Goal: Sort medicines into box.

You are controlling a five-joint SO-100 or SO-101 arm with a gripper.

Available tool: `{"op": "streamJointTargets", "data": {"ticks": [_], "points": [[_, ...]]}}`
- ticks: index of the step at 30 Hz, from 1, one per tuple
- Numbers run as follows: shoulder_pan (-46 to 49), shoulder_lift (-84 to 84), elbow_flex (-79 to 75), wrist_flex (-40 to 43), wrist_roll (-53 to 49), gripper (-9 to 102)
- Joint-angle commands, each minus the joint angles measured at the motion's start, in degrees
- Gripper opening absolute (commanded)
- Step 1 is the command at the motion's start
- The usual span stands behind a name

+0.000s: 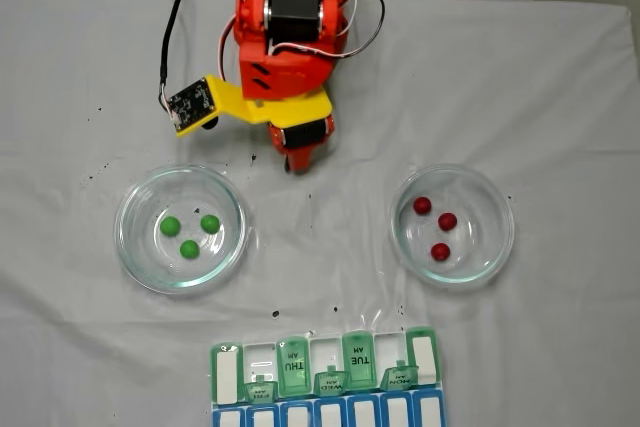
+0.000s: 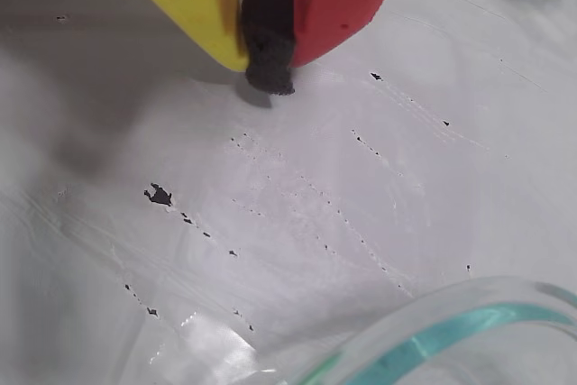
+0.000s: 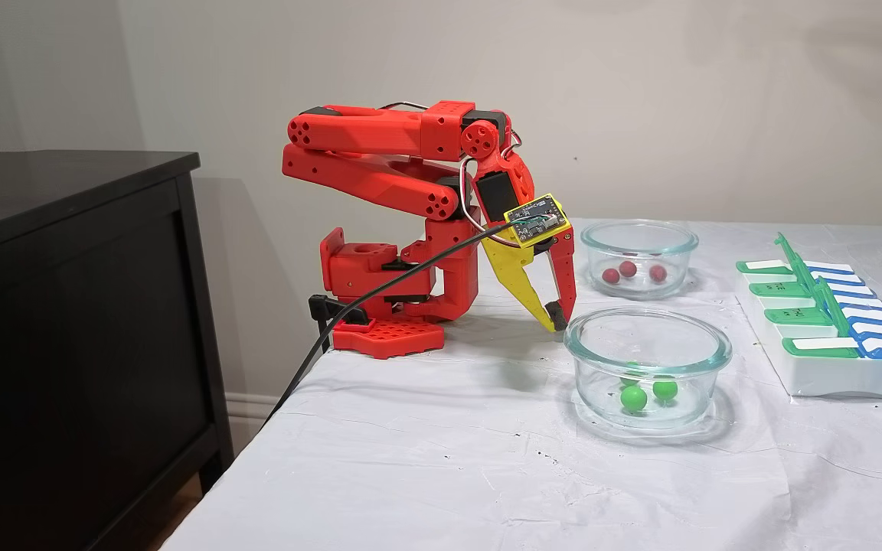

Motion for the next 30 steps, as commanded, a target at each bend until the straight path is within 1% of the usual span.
{"op": "streamJointTargets", "data": {"ticks": [1,30], "points": [[-0.2,0.7,-3.1,0.4,0.1,0],[-0.2,0.7,-3.1,0.4,0.1,0]]}}
